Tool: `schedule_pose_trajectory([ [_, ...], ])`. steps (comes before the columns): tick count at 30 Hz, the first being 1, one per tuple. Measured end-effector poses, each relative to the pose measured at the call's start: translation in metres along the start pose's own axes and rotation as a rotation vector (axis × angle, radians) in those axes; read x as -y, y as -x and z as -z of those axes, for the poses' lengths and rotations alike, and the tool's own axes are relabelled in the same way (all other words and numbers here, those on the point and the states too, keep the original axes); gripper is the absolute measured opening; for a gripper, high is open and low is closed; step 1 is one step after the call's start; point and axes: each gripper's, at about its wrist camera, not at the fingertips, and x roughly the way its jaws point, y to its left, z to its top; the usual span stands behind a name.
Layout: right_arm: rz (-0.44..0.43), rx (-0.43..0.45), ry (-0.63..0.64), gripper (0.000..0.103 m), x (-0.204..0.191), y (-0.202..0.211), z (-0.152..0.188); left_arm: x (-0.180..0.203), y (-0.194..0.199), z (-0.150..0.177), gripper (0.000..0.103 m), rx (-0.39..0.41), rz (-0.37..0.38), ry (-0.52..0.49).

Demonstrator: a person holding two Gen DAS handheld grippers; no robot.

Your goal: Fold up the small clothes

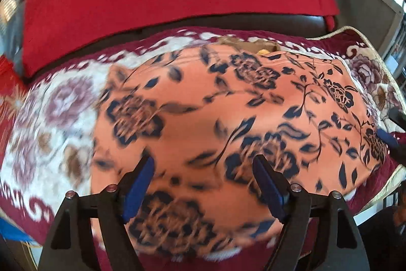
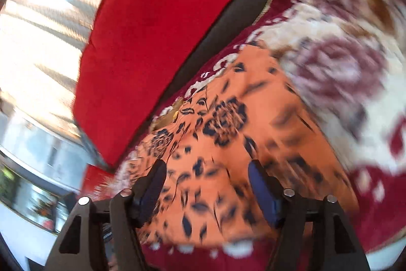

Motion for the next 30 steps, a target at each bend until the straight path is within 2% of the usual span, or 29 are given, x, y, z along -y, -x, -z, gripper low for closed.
schedule_pose_trajectory([
  [2, -0.049, 0.013, -0.068, 0.073, 0.019, 0.018, 0.013, -0.014, 0.005, 0.014, 0.080, 0.008, 0.012, 0.047],
  [5, -0.114, 0.036, -0.196, 0.074, 0.050, 0.035, 0.034, -0.022, -0.006, 0.035, 0.083, -0.022, -0.030, 0.059],
  [6, -0.121, 0.046, -0.226, 0.074, 0.060, 0.037, 0.043, -0.020, -0.013, 0.039, 0.084, -0.030, -0.035, 0.044],
  [8, -0.094, 0.052, -0.245, 0.074, 0.069, 0.036, 0.052, -0.019, -0.014, 0.043, 0.091, 0.011, -0.056, 0.030],
  [12, -0.133, 0.054, -0.339, 0.073, 0.080, 0.023, 0.055, -0.019, -0.005, 0.036, 0.091, 0.011, -0.040, 0.049],
  [18, -0.118, 0.132, -0.343, 0.073, 0.073, -0.004, 0.034, -0.021, 0.015, 0.031, 0.091, 0.082, -0.019, 0.065],
  [21, -0.113, 0.137, -0.317, 0.073, 0.063, -0.018, 0.021, -0.024, 0.023, 0.032, 0.091, 0.107, -0.013, 0.077],
  [23, -0.100, 0.134, -0.310, 0.069, 0.059, -0.028, 0.017, -0.028, 0.023, 0.030, 0.091, 0.115, -0.025, 0.081],
  [25, -0.063, 0.130, -0.300, 0.059, 0.058, -0.037, 0.015, -0.031, 0.024, 0.029, 0.091, 0.122, -0.021, 0.092],
  [28, 0.002, 0.142, -0.247, 0.050, 0.051, -0.041, 0.017, -0.038, 0.029, 0.028, 0.091, 0.139, -0.026, 0.110],
  [30, 0.011, 0.144, -0.243, 0.047, 0.049, -0.042, 0.017, -0.041, 0.033, 0.028, 0.091, 0.153, -0.031, 0.116],
])
